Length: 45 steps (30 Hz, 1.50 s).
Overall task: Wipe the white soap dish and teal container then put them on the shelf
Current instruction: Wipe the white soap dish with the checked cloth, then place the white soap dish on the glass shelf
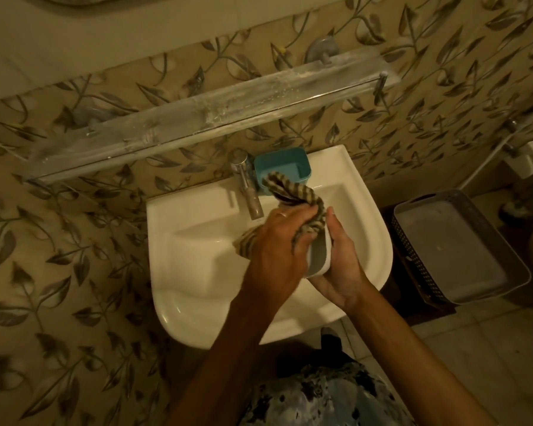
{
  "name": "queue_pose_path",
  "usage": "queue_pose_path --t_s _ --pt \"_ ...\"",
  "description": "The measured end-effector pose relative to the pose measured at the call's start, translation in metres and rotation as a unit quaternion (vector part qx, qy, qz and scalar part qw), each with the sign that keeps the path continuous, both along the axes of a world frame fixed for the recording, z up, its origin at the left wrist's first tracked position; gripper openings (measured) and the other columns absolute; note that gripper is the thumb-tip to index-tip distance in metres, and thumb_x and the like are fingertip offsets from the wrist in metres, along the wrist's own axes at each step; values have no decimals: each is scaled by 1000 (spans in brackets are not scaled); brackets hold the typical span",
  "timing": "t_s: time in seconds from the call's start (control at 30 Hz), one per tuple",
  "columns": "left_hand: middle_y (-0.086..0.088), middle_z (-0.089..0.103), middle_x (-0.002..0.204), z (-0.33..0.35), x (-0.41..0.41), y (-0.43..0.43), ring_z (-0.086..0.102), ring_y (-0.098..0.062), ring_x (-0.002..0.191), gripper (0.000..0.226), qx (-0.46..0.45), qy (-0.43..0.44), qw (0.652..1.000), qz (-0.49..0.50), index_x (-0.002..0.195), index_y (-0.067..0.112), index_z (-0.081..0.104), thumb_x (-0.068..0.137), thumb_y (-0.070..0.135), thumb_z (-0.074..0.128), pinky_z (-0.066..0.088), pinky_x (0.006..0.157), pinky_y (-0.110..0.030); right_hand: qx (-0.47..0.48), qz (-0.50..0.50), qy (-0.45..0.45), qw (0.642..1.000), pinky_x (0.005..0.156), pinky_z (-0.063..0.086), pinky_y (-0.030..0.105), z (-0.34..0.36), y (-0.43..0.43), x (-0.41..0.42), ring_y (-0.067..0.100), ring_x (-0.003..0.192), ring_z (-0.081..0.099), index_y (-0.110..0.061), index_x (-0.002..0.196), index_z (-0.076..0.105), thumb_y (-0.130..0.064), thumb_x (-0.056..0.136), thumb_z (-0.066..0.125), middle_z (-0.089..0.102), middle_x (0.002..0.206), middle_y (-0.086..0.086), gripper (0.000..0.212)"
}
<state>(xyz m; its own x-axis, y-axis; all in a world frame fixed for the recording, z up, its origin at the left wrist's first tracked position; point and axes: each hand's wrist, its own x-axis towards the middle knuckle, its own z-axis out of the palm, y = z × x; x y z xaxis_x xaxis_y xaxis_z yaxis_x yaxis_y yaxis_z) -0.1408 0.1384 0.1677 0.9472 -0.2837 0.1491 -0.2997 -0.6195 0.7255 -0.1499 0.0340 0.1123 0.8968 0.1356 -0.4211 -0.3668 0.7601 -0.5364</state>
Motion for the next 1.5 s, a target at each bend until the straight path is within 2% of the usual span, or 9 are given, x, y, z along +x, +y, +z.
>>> queue_pose_path --t_s 0.2,0.33,0.6,0.77,0.87,1.0,1.17,1.23,1.5 --pt "-18 66 116 -15 -10 -2 60 -36 109 37 73 -17 979 -187 112 0 66 77 -12 60 47 96 -43 18 -10 51 998 88 55 40 -10 -17 -4 28 102 66 -10 125 62 -58 89 42 67 115 18 63" --pt "-2 65 121 -33 -6 1 56 -26 116 56 186 -50 934 -302 115 17 66 66 -9 73 46 92 -43 26 -11 76 997 88 55 42 -13 -23 -11 29 103 66 -9 128 59 -58 92 38 66 117 19 64" --pt "-7 60 119 -39 -3 -13 49 -29 103 83 274 -23 960 -49 124 12 55 48 3 86 47 73 -40 -46 -39 62 996 91 54 44 -10 -14 -7 31 113 63 -16 131 56 -46 96 40 64 126 16 49" --pt "-8 59 101 -31 -16 -24 56 -25 91 33 242 66 968 -24 105 13 61 75 5 71 48 70 -27 -79 -68 59 993 98 50 51 -15 -13 -4 35 112 64 -15 128 60 -49 95 43 66 122 19 50" --pt "-2 63 99 -27 -19 -24 60 -17 85 29 195 160 967 -46 106 16 64 80 3 63 40 63 -15 -154 -93 0 984 81 60 43 -16 -18 0 27 97 71 -26 117 65 -41 92 50 74 105 7 33" --pt "-1 66 81 -18 1 -6 66 -17 81 19 30 292 952 -86 87 12 67 91 6 49 48 67 -11 -253 -32 -91 963 101 48 47 -22 -19 6 27 122 58 -32 131 52 -41 93 46 61 132 7 40" --pt "-18 63 112 -21 18 20 63 -27 98 33 -364 461 808 37 117 3 57 95 -5 34 50 91 -39 -275 -27 -86 957 106 40 57 -28 -19 18 30 128 52 -29 141 43 -45 93 42 54 140 10 51" --pt "-25 55 122 -28 32 35 59 -30 100 38 -476 437 754 121 129 -4 46 95 -7 29 47 91 -40 -260 -37 -60 963 107 40 56 -35 -24 23 29 130 50 -28 147 35 -46 93 45 49 145 10 58" --pt "-23 53 132 -60 121 114 53 -35 121 44 -480 226 746 402 135 0 45 91 -8 46 43 103 -45 -186 -54 -31 980 102 47 48 -55 -47 29 28 127 53 -29 146 36 -34 91 51 54 141 8 57"
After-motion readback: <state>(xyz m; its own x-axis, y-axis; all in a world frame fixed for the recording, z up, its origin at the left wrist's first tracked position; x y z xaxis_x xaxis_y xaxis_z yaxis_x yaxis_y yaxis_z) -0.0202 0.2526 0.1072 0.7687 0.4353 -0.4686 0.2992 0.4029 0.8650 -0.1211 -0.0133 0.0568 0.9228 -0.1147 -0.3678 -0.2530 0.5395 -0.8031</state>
